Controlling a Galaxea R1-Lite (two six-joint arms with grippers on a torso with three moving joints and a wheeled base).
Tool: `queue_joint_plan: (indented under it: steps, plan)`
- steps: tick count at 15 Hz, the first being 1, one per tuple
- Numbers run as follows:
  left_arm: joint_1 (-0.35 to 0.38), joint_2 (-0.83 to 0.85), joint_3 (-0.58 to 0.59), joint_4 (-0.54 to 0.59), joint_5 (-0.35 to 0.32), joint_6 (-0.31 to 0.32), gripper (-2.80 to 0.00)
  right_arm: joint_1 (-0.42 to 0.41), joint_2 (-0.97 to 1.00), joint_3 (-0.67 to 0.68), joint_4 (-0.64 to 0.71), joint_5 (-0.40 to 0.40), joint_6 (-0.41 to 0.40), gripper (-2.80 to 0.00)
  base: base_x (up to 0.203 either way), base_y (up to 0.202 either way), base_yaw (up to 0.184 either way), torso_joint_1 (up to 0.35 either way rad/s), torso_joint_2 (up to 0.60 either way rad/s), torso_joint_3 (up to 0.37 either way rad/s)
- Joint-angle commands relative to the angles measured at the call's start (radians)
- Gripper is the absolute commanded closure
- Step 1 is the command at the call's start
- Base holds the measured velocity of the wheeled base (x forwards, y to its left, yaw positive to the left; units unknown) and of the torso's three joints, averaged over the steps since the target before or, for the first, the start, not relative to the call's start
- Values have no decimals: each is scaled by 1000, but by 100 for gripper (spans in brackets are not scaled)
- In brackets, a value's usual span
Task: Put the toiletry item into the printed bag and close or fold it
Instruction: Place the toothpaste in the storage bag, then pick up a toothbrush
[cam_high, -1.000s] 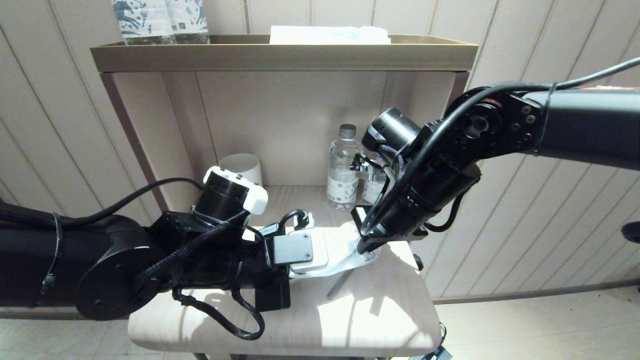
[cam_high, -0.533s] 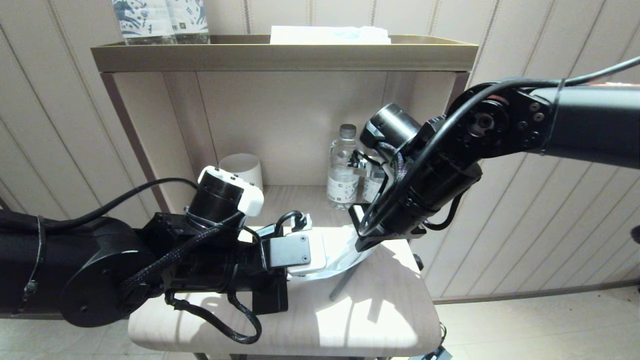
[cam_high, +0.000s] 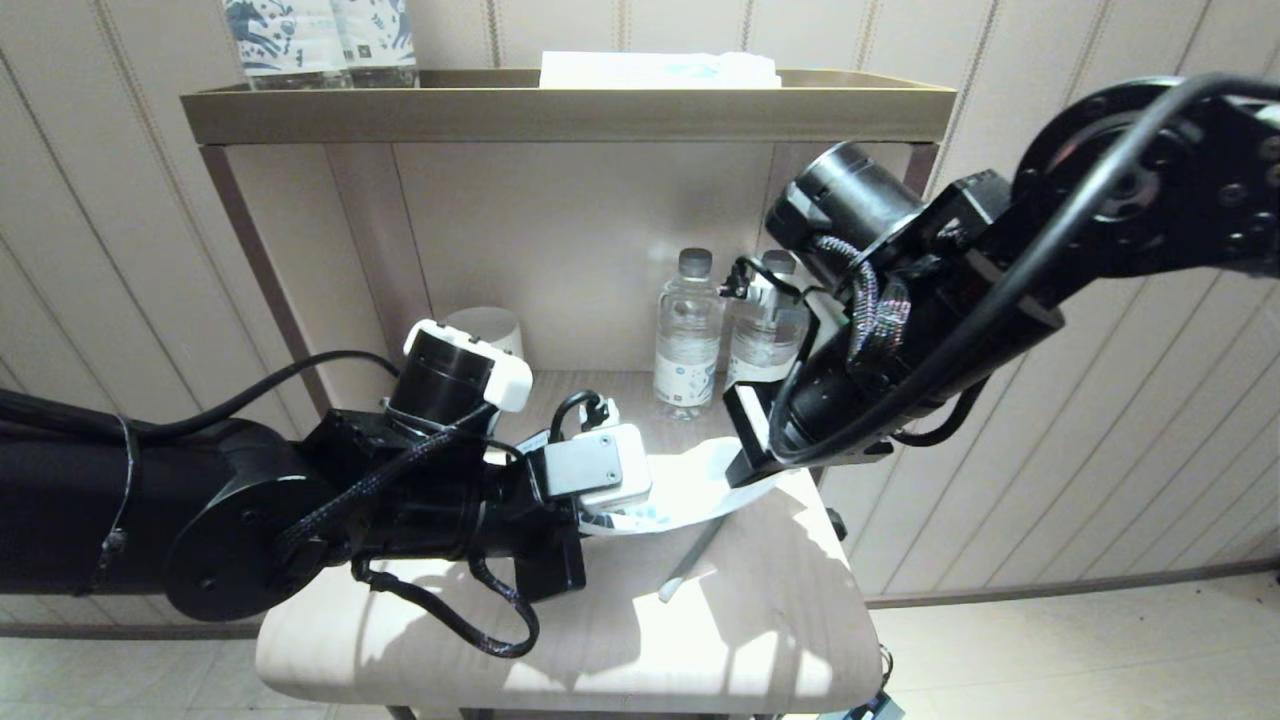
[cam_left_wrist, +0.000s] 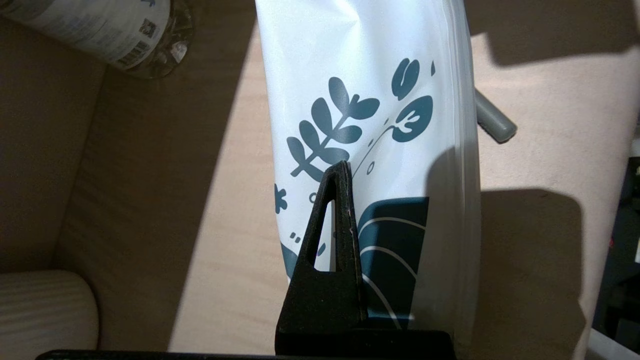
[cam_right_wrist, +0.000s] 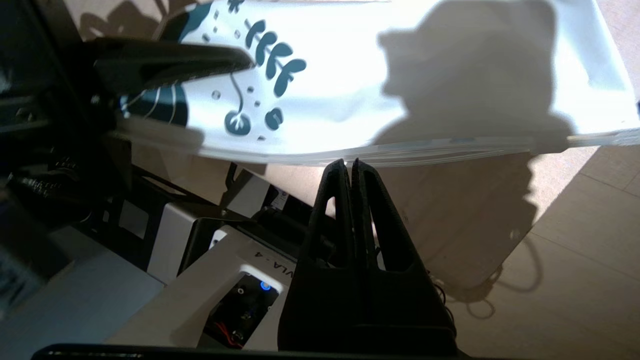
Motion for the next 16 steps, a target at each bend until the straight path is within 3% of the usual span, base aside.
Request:
queue_joint_plan:
  steps: [1,8,12,16]
  plan:
    - [30,10,-15,-4,-1,-14,0,6,-82,17,5,-1,0,0,0,0,0,0,0,0]
    - [220,-26,-30,-45,-3,-51,0,-15,-202,172,-4,-35,-35,0,0,0,0,0,0,0]
    - [286,-44,-15,-113,-97,-135,0,-24,-141,191,-5,-42,-56,0,0,0,0,0,0,0]
    - [291,-77,41,-145,-156,-204,0,-26,-109,176,-11,-71,-61,0,0,0,0,0,0,0]
